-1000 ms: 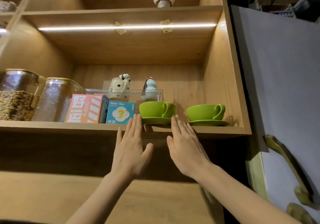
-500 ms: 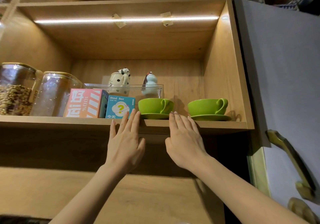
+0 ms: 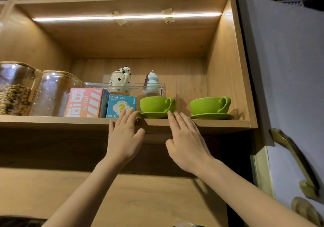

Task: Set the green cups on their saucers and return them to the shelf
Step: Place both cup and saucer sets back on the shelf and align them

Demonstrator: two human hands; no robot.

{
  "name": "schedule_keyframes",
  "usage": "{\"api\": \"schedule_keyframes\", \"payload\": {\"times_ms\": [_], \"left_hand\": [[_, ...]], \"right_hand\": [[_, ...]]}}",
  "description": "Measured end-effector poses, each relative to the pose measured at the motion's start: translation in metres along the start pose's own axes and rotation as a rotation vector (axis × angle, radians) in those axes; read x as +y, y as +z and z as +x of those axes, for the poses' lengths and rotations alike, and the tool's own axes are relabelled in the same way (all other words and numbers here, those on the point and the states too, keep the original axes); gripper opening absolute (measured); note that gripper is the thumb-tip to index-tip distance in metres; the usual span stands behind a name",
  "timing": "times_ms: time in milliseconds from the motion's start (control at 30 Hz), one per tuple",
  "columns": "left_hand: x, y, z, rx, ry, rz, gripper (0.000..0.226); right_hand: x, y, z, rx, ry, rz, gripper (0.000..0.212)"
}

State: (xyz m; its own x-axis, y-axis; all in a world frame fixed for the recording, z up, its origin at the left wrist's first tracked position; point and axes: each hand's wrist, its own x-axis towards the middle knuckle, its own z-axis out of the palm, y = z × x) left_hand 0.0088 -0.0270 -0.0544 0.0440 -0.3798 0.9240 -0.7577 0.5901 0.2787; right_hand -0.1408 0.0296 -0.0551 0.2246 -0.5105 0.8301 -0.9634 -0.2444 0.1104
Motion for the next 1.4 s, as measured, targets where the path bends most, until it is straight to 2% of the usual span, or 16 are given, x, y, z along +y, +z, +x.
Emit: {"api": "schedule_keyframes", "payload": {"times_ms": [100, 400, 833, 1100, 1267, 1400], "left_hand": [[0.005, 0.000, -0.003, 0.016, 0.016, -0.034, 0.055], [0.014, 0.000, -0.006, 0.023, 0.028, -0.145, 0.055], [0.028, 0.016, -0.018, 0.093, 0.132, 0.060, 0.068], [0.030, 0.027, -0.019, 0.085, 0.143, 0.241, 0.067], [0.031, 0.027, -0.021, 0.099, 0.135, 0.207, 0.068], [0.034, 0.023, -0.022, 0.031, 0.128, 0.182, 0.067]], "right_hand": [[-0.001, 0.000, 0.003, -0.022, 0.023, -0.030, 0.067], [-0.005, -0.007, 0.026, -0.083, 0.110, -0.057, 0.056], [-0.012, -0.013, 0.043, -0.183, 0.259, -0.071, 0.041], [-0.014, -0.006, 0.043, -0.141, 0.290, -0.082, 0.053], [-0.010, -0.004, 0.042, -0.129, 0.271, -0.055, 0.052], [-0.005, -0.003, 0.038, -0.100, 0.223, -0.021, 0.054]]}}
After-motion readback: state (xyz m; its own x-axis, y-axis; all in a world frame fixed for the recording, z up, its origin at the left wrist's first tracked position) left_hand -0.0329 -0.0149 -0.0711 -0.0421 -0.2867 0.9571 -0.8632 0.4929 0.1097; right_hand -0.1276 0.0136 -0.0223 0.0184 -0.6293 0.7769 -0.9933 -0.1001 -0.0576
